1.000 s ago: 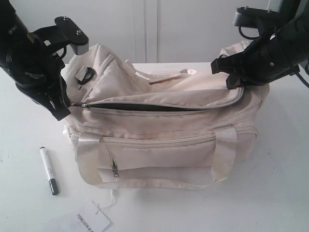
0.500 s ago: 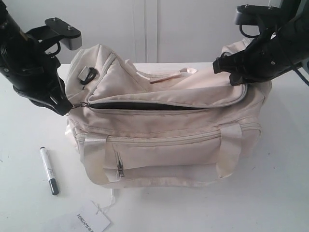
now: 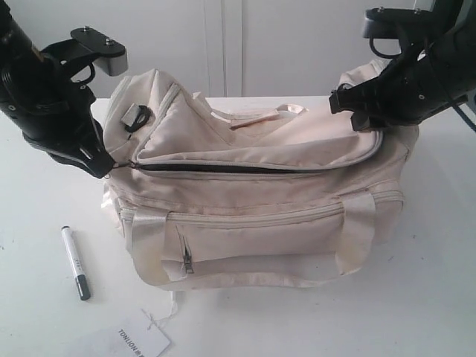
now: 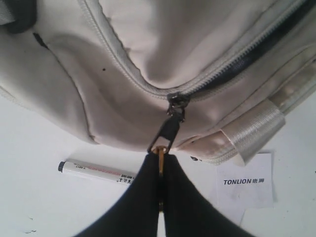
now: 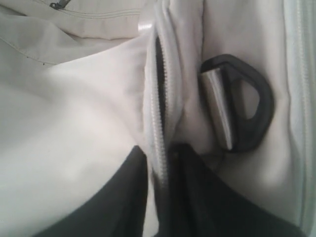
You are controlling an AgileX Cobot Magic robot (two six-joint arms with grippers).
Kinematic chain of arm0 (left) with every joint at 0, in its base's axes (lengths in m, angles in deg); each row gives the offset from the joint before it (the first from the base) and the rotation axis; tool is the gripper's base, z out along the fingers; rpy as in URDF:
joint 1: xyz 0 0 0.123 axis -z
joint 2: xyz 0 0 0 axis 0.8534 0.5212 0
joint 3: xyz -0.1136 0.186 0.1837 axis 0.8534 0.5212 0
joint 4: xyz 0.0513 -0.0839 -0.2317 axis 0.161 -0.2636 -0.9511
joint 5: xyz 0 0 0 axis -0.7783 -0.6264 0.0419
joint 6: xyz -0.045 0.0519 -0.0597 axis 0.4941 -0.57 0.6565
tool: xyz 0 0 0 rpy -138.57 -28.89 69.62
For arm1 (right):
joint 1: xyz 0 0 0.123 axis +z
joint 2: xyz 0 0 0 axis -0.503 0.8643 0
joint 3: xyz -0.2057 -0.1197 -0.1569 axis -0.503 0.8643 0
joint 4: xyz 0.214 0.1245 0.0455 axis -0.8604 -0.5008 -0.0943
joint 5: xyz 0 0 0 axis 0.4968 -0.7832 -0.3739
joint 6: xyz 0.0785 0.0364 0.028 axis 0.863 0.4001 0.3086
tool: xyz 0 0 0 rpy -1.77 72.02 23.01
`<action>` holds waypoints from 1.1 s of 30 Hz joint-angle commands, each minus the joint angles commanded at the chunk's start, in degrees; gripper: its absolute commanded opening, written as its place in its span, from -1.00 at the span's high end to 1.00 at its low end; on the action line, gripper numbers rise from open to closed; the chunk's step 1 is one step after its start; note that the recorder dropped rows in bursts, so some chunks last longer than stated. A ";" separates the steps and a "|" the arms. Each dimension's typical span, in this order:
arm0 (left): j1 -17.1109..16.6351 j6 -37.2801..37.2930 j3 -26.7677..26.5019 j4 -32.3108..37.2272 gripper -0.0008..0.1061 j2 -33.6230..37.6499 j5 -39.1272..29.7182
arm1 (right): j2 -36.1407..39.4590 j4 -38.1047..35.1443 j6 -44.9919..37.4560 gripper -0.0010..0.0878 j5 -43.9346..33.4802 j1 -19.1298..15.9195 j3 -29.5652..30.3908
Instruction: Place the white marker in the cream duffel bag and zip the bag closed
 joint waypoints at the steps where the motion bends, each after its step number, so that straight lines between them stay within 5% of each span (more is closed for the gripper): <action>1: 0.00 0.00 0.00 0.00 0.99 0.00 0.00 | -0.41 0.00 0.00 0.19 -0.06 0.00 -0.13; 16: 0.00 0.00 0.00 -0.83 0.99 0.00 0.11 | -7.44 -0.82 -0.99 0.10 -3.76 0.00 -2.18; 25: 0.00 0.00 0.00 -1.59 0.99 0.00 0.11 | -6.97 -17.62 -26.10 0.10 -8.23 2.84 -1.98; 33: 0.00 0.00 0.00 -2.05 0.99 0.00 0.11 | -3.77 -19.34 -44.39 0.09 -9.50 9.97 -1.98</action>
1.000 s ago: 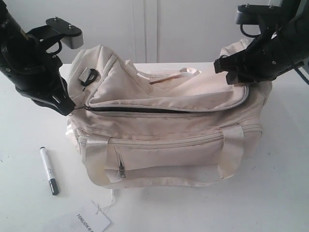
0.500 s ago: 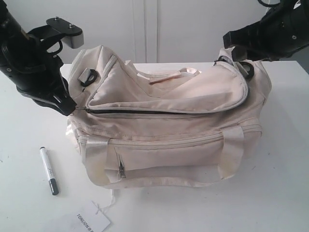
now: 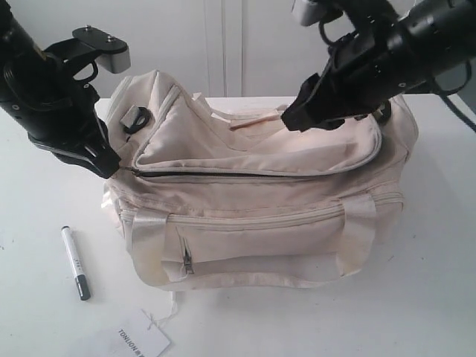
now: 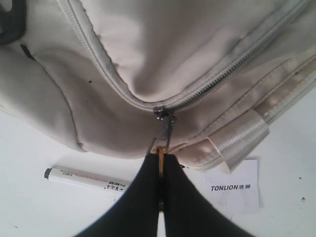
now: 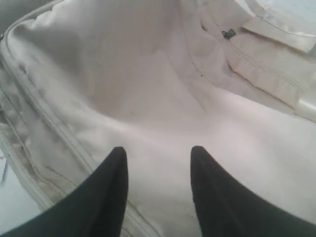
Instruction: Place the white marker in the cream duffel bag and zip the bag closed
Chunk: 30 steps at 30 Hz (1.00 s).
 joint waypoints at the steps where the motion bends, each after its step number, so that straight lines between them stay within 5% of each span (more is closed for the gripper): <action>1: 0.00 0.00 0.00 0.00 0.99 0.00 0.00 | 0.50 0.00 -3.83 0.09 0.00 1.28 0.00; 12: 0.00 0.00 0.00 0.00 0.99 0.00 -0.12 | 4.19 0.29 -25.72 -0.16 2.95 9.01 0.28; 30: 0.00 0.00 0.00 0.00 0.99 0.00 -0.11 | 6.05 0.00 -26.77 -0.25 15.17 13.87 5.79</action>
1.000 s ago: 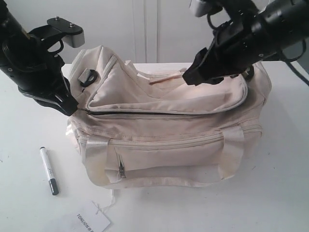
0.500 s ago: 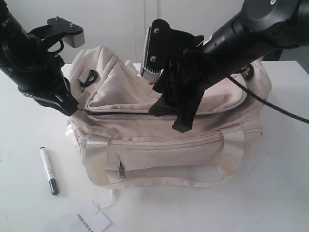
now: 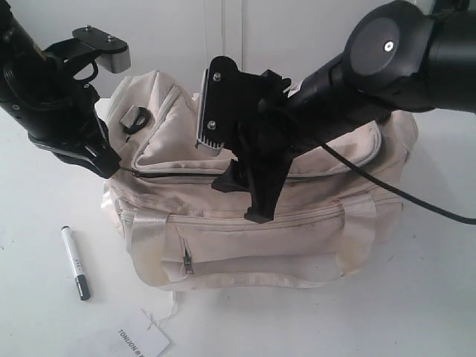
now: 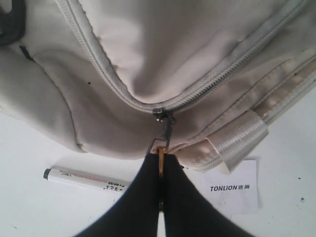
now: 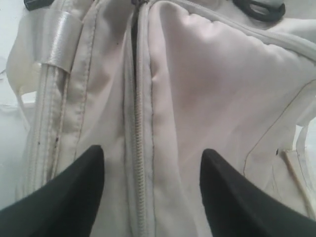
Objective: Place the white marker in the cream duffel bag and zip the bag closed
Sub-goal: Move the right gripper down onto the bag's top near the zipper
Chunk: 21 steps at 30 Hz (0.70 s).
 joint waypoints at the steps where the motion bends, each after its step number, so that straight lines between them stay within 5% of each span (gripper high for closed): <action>1: 0.00 0.00 0.00 0.00 0.99 0.00 0.11 | 0.34 0.00 0.10 -0.25 0.79 0.08 0.23; 21: 0.00 0.00 0.00 0.00 0.99 0.00 0.01 | 1.54 -2.54 0.37 -0.07 0.90 0.08 0.23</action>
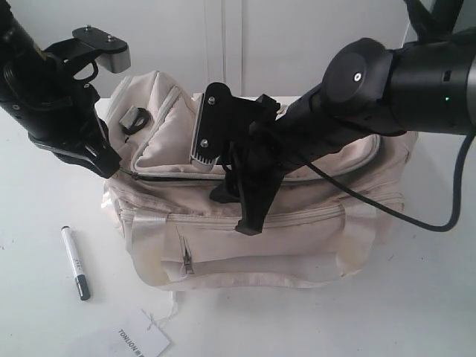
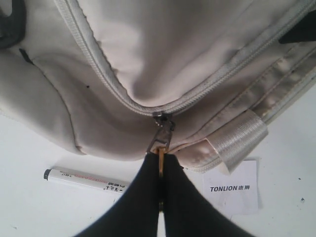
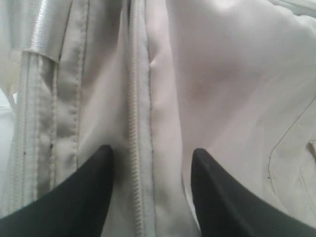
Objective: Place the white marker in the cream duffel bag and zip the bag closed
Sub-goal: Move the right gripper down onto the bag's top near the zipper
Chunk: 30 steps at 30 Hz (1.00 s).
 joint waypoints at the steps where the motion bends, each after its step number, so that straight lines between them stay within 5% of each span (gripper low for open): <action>1: 0.00 0.00 0.00 0.00 0.99 0.00 0.00 | -0.31 0.00 0.00 -0.08 0.00 0.00 0.00; 6: 0.00 0.00 0.00 0.00 0.99 0.00 0.00 | -1.66 -1.05 0.00 -0.22 -1.24 0.00 0.00; 30: 0.00 0.00 0.00 0.00 0.99 0.00 0.00 | 2.50 -3.33 0.10 -0.22 0.66 2.53 0.00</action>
